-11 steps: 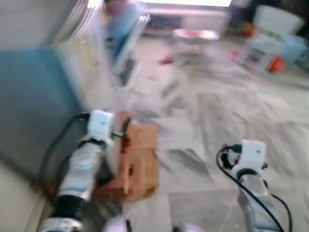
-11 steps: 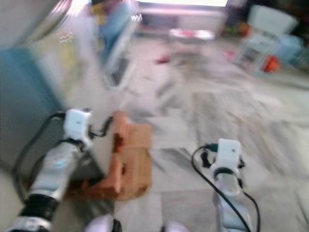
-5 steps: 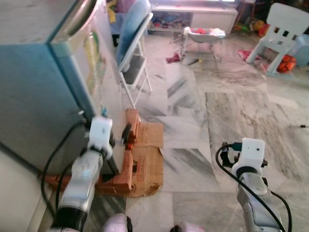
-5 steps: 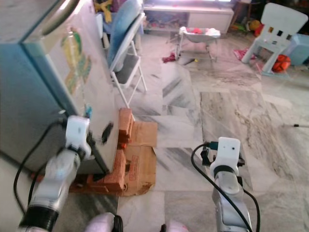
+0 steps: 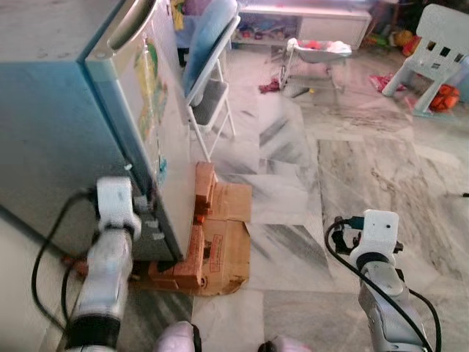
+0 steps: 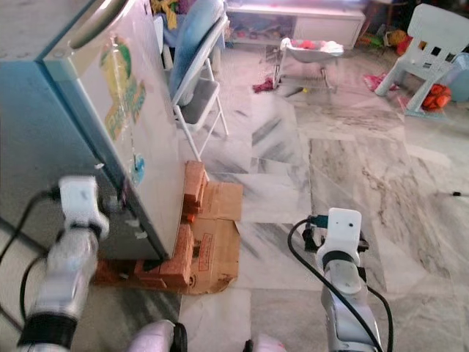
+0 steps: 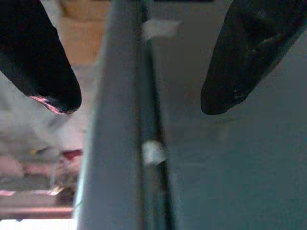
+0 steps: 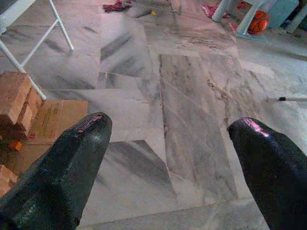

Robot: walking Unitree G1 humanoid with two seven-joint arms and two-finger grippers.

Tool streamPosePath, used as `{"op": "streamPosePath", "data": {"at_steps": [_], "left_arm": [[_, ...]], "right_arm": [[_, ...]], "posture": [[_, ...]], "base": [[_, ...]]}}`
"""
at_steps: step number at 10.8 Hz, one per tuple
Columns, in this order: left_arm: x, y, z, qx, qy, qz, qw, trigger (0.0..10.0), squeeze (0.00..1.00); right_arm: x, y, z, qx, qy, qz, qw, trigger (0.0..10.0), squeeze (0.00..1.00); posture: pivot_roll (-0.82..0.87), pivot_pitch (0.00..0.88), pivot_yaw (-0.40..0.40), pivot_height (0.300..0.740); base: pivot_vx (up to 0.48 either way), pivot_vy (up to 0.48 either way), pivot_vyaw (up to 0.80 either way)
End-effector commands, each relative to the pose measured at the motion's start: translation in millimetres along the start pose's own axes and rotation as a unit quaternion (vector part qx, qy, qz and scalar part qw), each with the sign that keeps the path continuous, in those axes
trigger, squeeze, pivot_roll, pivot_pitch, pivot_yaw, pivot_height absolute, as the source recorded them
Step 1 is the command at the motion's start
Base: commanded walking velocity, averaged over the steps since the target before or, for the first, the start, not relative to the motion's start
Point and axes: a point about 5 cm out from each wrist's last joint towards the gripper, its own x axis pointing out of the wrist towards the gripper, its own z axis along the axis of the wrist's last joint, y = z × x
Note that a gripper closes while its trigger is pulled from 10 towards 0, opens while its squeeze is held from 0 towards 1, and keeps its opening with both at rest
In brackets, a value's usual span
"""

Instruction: Restocking fridge

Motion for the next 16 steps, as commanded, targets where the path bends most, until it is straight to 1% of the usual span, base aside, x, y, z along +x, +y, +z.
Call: {"op": "streamPosePath", "data": {"at_steps": [1, 3, 4, 5, 7, 8, 9, 10, 11, 12, 13, 14, 15, 16], "left_arm": [[2.5, -7.9, 0.3, -0.014, 0.004, -0.023, 1.0, 10.0, 0.0], [4.2, -14.4, 5.6, -0.017, -0.001, -0.053, 0.998, 10.0, 0.0], [3.9, -17.3, 7.3, -0.013, -0.004, -0.063, 0.998, 10.0, 0.0], [3.6, -18.4, 3.9, -0.019, 0.001, -0.069, 0.997, 10.0, 0.0], [5.2, -22.2, 2.9, -0.018, 0.003, -0.079, 0.997, 10.0, 0.0], [11.2, -22.2, 2.2, -0.012, 0.009, -0.069, 0.997, 10.0, 0.0], [20.6, -19.9, 1.8, 0.002, 0.023, -0.051, 0.998, 10.0, 0.0], [28.8, -23.6, 6.8, 0.003, 0.023, -0.053, 0.998, 10.0, 0.0], [32.2, -53.6, 20.7, 0.014, 0.002, -0.159, 0.987, 10.0, 0.0], [11.5, -109.4, 40.0, -0.014, -0.024, -0.381, 0.924, 10.0, 0.0], [-27.5, -149.9, 46.1, 0.019, -0.009, -0.562, 0.827, 10.0, 0.0], [-42.8, -163.2, 41.9, 0.047, -0.005, -0.602, 0.797, 10.0, 0.0], [-34.9, -162.4, 32.6, 0.064, -0.005, -0.563, 0.824, 10.0, 0.0], [-21.0, -148.7, 21.8, 0.082, 0.002, -0.491, 0.867, 10.0, 0.0]], "right_arm": [[0.8, -0.7, 2.1, -0.004, -0.003, -0.001, 1.0, 10.0, 0.0], [2.5, -3.0, 2.9, -0.005, -0.003, -0.004, 1.0, 10.0, 0.0], [0.8, -4.5, -1.3, -0.007, 0.007, -0.006, 1.0, 10.0, 0.0], [-0.6, -5.3, -5.0, -0.002, 0.016, -0.011, 1.0, 10.0, 0.0], [0.5, -5.5, -3.7, -0.003, 0.015, -0.011, 1.0, 10.0, 0.0], [1.7, -5.7, -3.1, -0.001, 0.014, -0.011, 1.0, 10.0, 0.0], [3.3, -4.3, -0.5, 0.002, 0.011, -0.011, 1.0, 10.0, 0.0], [3.7, -3.1, 0.1, 0.004, 0.01, -0.01, 1.0, 10.0, 0.0], [3.7, -1.4, 0.0, 0.011, 0.01, -0.004, 1.0, 10.0, 0.0], [2.1, 1.2, 0.3, 0.023, 0.009, 0.015, 1.0, 10.0, 0.0], [-2.7, 4.1, 0.3, 0.043, 0.006, 0.049, 0.998, 10.0, 0.0], [-6.9, 4.9, -2.6, 0.049, 0.01, 0.071, 0.996, 10.0, 0.0], [-6.7, 2.9, -3.8, 0.047, 0.013, 0.062, 0.997, 10.0, 0.0], [-5.4, 4.3, -2.5, 0.049, 0.01, 0.057, 0.997, 10.0, 0.0]], "posture": [[0.09, 0.076, -0.039, 0.74], [0.09, 0.074, -0.035, 0.74], [0.09, 0.074, -0.034, 0.74], [0.08, 0.075, -0.035, 0.74], [0.08, 0.073, -0.035, 0.74], [0.08, 0.069, -0.036, 0.74], [0.08, 0.064, -0.037, 0.74], [0.08, 0.06, -0.04, 0.74], [0.08, 0.056, -0.042, 0.74], [0.08, 0.055, -0.045, 0.74], [0.09, 0.053, -0.045, 0.74], [0.08, 0.051, -0.041, 0.74], [0.07, 0.052, -0.036, 0.74], [0.07, 0.053, -0.035, 0.74]], "base": [[0.0, 0.0, 0.0], [0.0, 0.0, 0.0], [0.0, 0.0, 0.0], [0.0, 0.0, 0.0], [0.0, 0.0, 0.0], [0.0, 0.0, 0.0], [0.0, 0.0, 0.0], [0.0, 0.0, 0.0], [0.0, 0.0, 0.0], [0.0, 0.0, 0.0], [0.0, 0.0, 0.0], [0.0, 0.0, 0.0], [0.0, 0.0, 0.0], [0.0, 0.0, 0.0]]}}
